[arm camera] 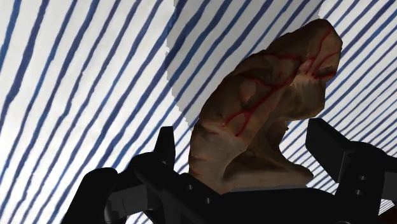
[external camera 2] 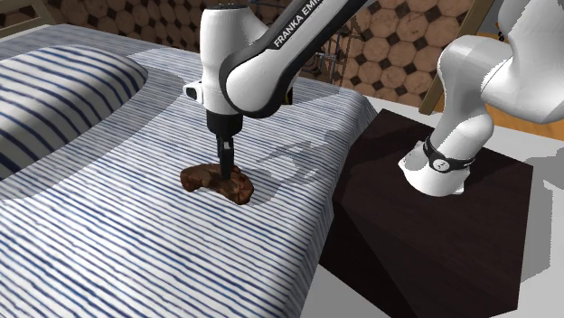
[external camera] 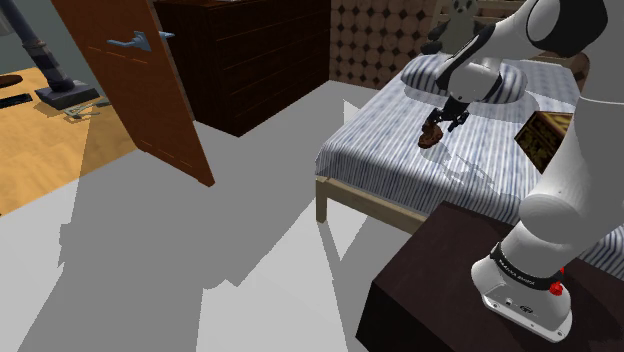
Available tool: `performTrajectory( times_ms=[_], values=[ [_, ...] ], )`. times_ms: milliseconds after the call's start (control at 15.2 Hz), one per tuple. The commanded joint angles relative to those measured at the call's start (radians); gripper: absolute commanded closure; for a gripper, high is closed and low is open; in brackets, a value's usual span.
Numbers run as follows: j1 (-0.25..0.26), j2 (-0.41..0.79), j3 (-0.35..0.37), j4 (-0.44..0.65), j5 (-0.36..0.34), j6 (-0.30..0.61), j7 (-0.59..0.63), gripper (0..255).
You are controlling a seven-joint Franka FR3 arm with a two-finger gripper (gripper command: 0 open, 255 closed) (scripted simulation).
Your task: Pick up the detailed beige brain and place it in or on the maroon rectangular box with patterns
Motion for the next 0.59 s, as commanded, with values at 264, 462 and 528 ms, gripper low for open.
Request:
performTrajectory(
  times_ms=[264, 462, 528],
  values=[
    [0.000, 0.001, 0.000, 0.000, 0.001, 0.000, 0.000, 255],
    [0.000, 0.001, 0.000, 0.000, 0.001, 0.000, -0.001, 255],
    [0.000, 0.001, 0.000, 0.000, 0.001, 0.000, -0.001, 255]
  ],
)
